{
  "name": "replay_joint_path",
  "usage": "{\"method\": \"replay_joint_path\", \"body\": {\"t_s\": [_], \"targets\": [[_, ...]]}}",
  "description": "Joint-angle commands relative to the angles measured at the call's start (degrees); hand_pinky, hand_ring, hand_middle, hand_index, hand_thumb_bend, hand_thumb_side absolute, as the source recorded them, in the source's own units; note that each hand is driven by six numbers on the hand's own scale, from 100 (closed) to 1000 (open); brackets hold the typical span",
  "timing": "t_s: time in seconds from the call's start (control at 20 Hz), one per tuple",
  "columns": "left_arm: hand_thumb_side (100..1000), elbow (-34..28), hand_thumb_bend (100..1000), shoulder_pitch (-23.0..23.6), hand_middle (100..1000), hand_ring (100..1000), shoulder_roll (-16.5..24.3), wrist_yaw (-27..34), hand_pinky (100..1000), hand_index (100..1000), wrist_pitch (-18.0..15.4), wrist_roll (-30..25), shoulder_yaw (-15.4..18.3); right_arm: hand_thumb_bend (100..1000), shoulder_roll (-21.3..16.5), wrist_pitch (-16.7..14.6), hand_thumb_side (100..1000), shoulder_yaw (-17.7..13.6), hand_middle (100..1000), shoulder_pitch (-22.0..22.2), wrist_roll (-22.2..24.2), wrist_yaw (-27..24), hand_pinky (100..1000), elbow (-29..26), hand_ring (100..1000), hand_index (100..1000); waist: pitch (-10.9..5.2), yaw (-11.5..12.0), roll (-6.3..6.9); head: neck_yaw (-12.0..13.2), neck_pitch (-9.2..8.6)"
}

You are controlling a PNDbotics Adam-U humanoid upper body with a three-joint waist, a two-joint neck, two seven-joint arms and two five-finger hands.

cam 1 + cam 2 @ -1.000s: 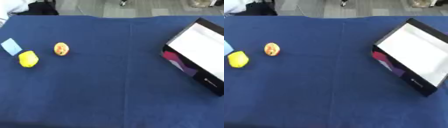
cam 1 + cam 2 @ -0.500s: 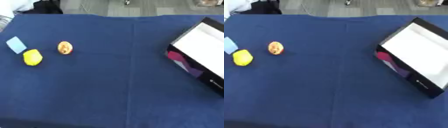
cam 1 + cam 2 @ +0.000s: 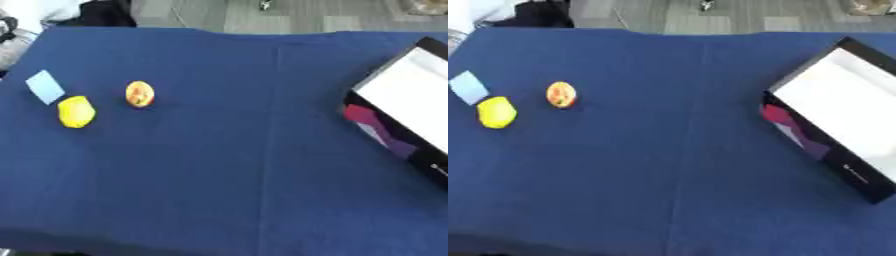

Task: Pick up the objects with one hand, pass them to the other hand, and then place them into the box on the other side of the table.

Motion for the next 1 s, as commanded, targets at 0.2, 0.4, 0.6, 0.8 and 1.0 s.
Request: {"method": "replay_joint_path", "body": {"t_s": [0.2, 0.4, 0.6, 0.8, 1.0], "targets": [[592, 1.2, 501, -3.1, 808, 858, 2.4, -7.2, 932, 826, -1.1, -6.9, 0.5, 100, -3.0, -0.5, 634, 0.1, 1000, -0.4, 0.1, 0.2, 908, -2.0, 888, 983, 0.56, -0.2, 0.19, 0.7, -0.87], [546, 2.0, 508, -5.0, 826, 877, 1.5, -11.8, 940, 827, -1.2, -8.7, 0.7, 100, -2.5, -0.2, 646, 0.3, 1000, -0.7, 0.2, 0.5, 908, -1.9, 888, 983, 1.26, -0.2, -0.09, 0.6, -1.8], [521, 1.9, 545, -5.6, 826, 882, 1.0, -14.3, 942, 830, -3.1, -10.6, 0.3, 100, -2.0, 0.0, 646, 0.6, 1000, -1.2, 0.5, 0.8, 908, -1.7, 888, 983, 1.8, -0.4, -0.38, 0.6, -2.32], [479, 2.4, 567, -5.5, 833, 883, 0.8, -16.1, 943, 837, -3.5, -12.1, 0.4, 100, -1.9, 0.0, 647, 0.7, 1000, -1.3, 0.6, 1.1, 908, -1.6, 888, 983, 2.11, -0.4, -0.56, 0.2, -2.62], [368, 1.8, 654, -5.2, 848, 891, 0.7, -21.6, 944, 858, -4.0, -13.5, -0.2, 100, -1.9, 0.0, 645, 1.0, 1000, -1.4, 0.9, 1.4, 908, -1.6, 888, 982, 2.25, -0.4, -0.74, 0.2, -2.98]]}}
